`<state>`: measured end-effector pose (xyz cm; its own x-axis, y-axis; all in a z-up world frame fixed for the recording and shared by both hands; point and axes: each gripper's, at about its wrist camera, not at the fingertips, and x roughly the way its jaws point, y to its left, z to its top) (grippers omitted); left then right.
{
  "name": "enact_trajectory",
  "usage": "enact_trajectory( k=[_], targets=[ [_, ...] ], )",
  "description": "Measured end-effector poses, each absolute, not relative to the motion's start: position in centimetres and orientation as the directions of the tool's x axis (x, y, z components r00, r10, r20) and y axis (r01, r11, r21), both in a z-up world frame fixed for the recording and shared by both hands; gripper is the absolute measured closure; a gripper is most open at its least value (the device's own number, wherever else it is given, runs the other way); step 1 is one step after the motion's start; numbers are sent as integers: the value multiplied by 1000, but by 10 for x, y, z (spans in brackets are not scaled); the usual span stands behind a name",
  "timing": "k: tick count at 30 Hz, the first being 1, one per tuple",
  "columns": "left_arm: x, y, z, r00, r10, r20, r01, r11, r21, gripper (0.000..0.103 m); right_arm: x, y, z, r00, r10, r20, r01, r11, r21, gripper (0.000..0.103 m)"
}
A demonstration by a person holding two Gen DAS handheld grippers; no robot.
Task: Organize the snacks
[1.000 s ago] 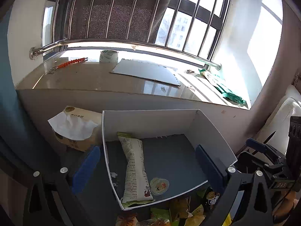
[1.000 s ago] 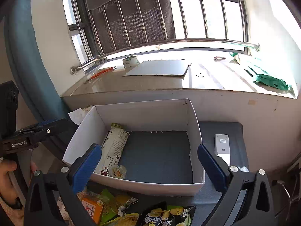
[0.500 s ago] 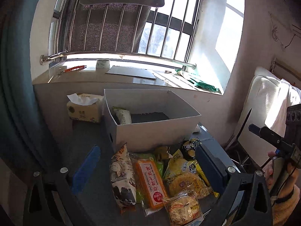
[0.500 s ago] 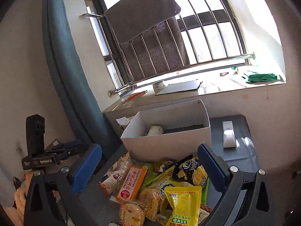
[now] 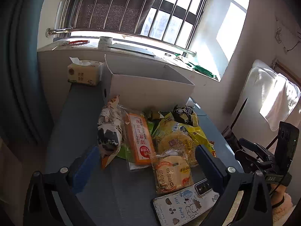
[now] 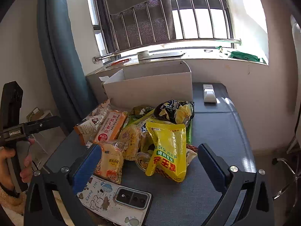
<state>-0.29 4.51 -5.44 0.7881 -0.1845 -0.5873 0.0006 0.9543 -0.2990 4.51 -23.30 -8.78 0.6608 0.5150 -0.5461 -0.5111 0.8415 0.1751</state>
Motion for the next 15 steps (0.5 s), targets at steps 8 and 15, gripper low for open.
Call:
enact_trajectory(
  k=[8, 15],
  targets=[
    [-1, 50, -58, 783, -200, -589, -6, 944, -329, 0, 77, -230, -118, 606, 486, -629, -447, 863, 237, 0],
    [-3, 55, -66, 776, -199, -599, -19, 941, -337, 0, 111, -213, -142, 582, 347, -736, -407, 907, 106, 0]
  ],
)
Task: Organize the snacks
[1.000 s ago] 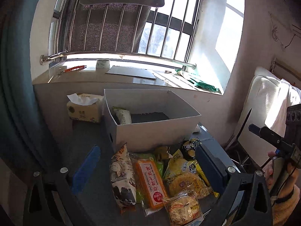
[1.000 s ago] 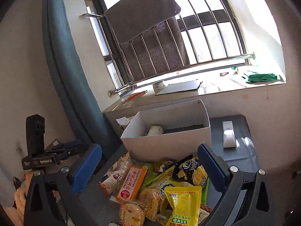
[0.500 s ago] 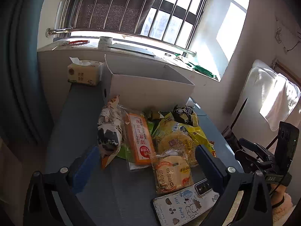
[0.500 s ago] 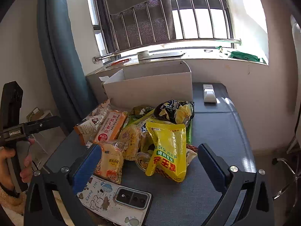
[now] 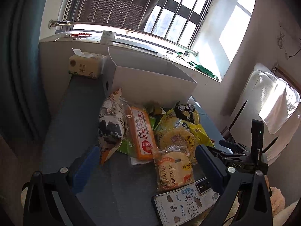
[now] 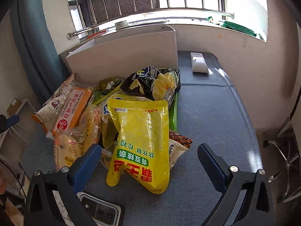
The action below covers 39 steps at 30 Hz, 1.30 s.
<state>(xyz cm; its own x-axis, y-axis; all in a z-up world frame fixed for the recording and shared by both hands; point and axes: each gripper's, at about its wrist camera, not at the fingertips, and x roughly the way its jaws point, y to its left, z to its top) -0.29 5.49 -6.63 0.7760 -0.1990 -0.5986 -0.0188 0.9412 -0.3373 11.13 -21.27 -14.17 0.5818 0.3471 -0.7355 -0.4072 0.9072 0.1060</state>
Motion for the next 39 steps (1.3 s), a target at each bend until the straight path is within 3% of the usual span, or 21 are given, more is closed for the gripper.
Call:
enact_trajectory(
  k=[2, 3, 4, 9, 16, 19, 23, 26, 29, 32, 33, 34, 39],
  targets=[
    [-3, 56, -67, 776, -196, -600, -25, 941, -339, 0, 112, -208, -148, 571, 352, -742, -424, 900, 100, 3],
    [-2, 57, -68, 774, -198, -601, -25, 940, -341, 0, 111, -207, -150, 559, 374, -740, -440, 890, 118, 28],
    [-2, 57, -69, 772, -197, -604, -27, 940, -340, 0, 109, -206, -150, 557, 396, -730, -452, 882, 133, 44],
    [-1, 60, -75, 764, -188, -617, -37, 942, -333, 0, 100, -217, -139, 589, 414, -694, -433, 887, 162, 67],
    [16, 69, -90, 732, -188, -655, -52, 943, -328, 0, 89, -245, -125, 582, 529, -618, -420, 846, 329, 71],
    [35, 72, -101, 697, -108, -709, -64, 975, -212, 0, 84, -252, -117, 574, 566, -591, -424, 823, 377, 71],
    [55, 86, -113, 670, 20, -742, -99, 993, -62, 1, 79, -251, -112, 578, 569, -585, -435, 821, 369, 71],
    [63, 93, -115, 676, -35, -736, -73, 991, -115, 1, 80, -249, -113, 574, 570, -588, -437, 821, 368, 71],
    [75, 93, -122, 659, 19, -751, -108, 992, -69, 2, 83, -247, -116, 560, 576, -596, -437, 816, 378, 70],
    [84, 96, -132, 645, -1, -765, -110, 989, -94, 14, 82, -243, -119, 549, 573, -609, -445, 817, 367, 70],
    [85, 96, -135, 645, -33, -763, -96, 988, -123, 30, 81, -242, -119, 548, 572, -610, -448, 817, 363, 70],
    [87, 96, -138, 641, -54, -765, -85, 986, -142, 58, 81, -241, -120, 545, 573, -612, -449, 816, 365, 70],
    [74, 104, -130, 689, -50, -723, -107, 980, -170, 66, 81, -242, -119, 545, 574, -612, -445, 816, 369, 70]
  ],
)
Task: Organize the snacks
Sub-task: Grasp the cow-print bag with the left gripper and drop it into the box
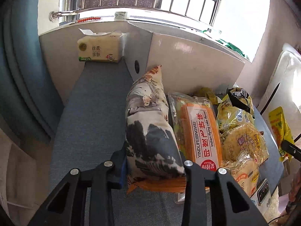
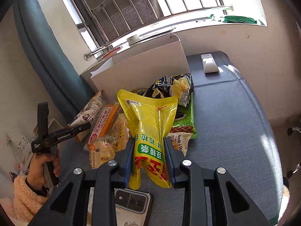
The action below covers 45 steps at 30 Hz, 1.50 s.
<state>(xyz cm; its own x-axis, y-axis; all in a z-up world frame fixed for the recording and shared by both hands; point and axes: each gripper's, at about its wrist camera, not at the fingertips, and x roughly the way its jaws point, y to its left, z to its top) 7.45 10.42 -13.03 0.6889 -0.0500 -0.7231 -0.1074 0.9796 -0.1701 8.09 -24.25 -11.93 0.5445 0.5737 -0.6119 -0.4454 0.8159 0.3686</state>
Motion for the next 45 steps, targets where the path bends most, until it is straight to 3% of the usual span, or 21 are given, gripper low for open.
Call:
enact_trajectory(
  k=[5, 9, 16, 22, 28, 29, 30, 31, 32, 33, 41, 45],
  targets=[
    [49, 120, -103, 759, -31, -650, -140, 968, -209, 67, 82, -238, -114, 539, 590, -601, -461, 804, 376, 70],
    [44, 123, -70, 815, -84, -574, -99, 955, -279, 67, 93, -228, -101, 524, 629, -574, -493, 774, 397, 70],
    [101, 114, -4, 876, -184, -445, 9, 930, -368, 67, 148, -193, -39, 568, 645, -511, -554, 759, 341, 69],
    [200, 105, 20, 851, -219, -477, 16, 919, -393, 67, 241, -153, -8, 601, 571, -559, -523, 810, 266, 69],
    [275, 84, -9, 781, -213, -587, -24, 929, -369, 65, 331, -128, -28, 582, 447, -680, -446, 874, 193, 68],
    [284, 83, -15, 765, -220, -605, -27, 928, -372, 65, 340, -126, -32, 580, 426, -694, -435, 883, 179, 62],
    [291, 83, -22, 750, -228, -621, -32, 925, -378, 61, 348, -127, -36, 578, 411, -705, -423, 890, 172, 47],
    [296, 82, -29, 728, -225, -648, -48, 926, -375, 46, 354, -132, -39, 573, 412, -709, -412, 892, 186, 38],
    [300, 83, -34, 711, -218, -669, -63, 927, -369, 33, 358, -137, -42, 553, 443, -705, -415, 881, 228, 16],
    [300, 84, -36, 705, -214, -676, -68, 929, -365, 3, 360, -142, -43, 539, 474, -696, -415, 869, 270, 0],
    [266, 93, -23, 753, -190, -629, -49, 938, -342, 0, 318, -163, -16, 634, 504, -586, -447, 858, 254, 0],
    [231, 86, -14, 773, -251, -583, 21, 928, -372, 0, 293, -170, -8, 607, 558, -566, -473, 826, 306, 0]
  ],
)
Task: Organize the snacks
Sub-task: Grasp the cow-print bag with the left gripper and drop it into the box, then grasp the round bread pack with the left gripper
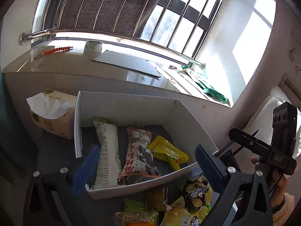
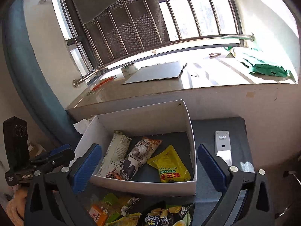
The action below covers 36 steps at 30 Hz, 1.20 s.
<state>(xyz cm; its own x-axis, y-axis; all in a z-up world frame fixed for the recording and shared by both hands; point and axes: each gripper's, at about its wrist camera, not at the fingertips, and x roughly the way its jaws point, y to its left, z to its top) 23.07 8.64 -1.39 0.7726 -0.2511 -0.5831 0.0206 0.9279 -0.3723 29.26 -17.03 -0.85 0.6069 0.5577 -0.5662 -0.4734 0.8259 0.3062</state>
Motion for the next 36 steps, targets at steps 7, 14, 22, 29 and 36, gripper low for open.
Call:
enact_trajectory(
  k=[7, 14, 22, 29, 36],
  targets=[
    [125, 65, -4, 794, -291, -534, 120, 936, -332, 0, 175, -192, -1, 577, 709, -405, -637, 701, 320, 0],
    [49, 60, -26, 806, -281, -521, 84, 926, -369, 0, 96, -223, -34, 619, 690, -375, -604, 723, 334, 0],
    [4, 31, -69, 804, -226, -550, 32, 940, -340, 0, 56, -249, -88, 642, 574, -508, -501, 816, 289, 0],
    [13, -6, -101, 723, -189, -664, 4, 963, -269, 0, 62, -244, -124, 625, 445, -642, -454, 876, 164, 0],
    [28, -36, -132, 650, -126, -749, -52, 976, -209, 0, 59, -239, -136, 602, 421, -678, -467, 875, 128, 0]
  ],
)
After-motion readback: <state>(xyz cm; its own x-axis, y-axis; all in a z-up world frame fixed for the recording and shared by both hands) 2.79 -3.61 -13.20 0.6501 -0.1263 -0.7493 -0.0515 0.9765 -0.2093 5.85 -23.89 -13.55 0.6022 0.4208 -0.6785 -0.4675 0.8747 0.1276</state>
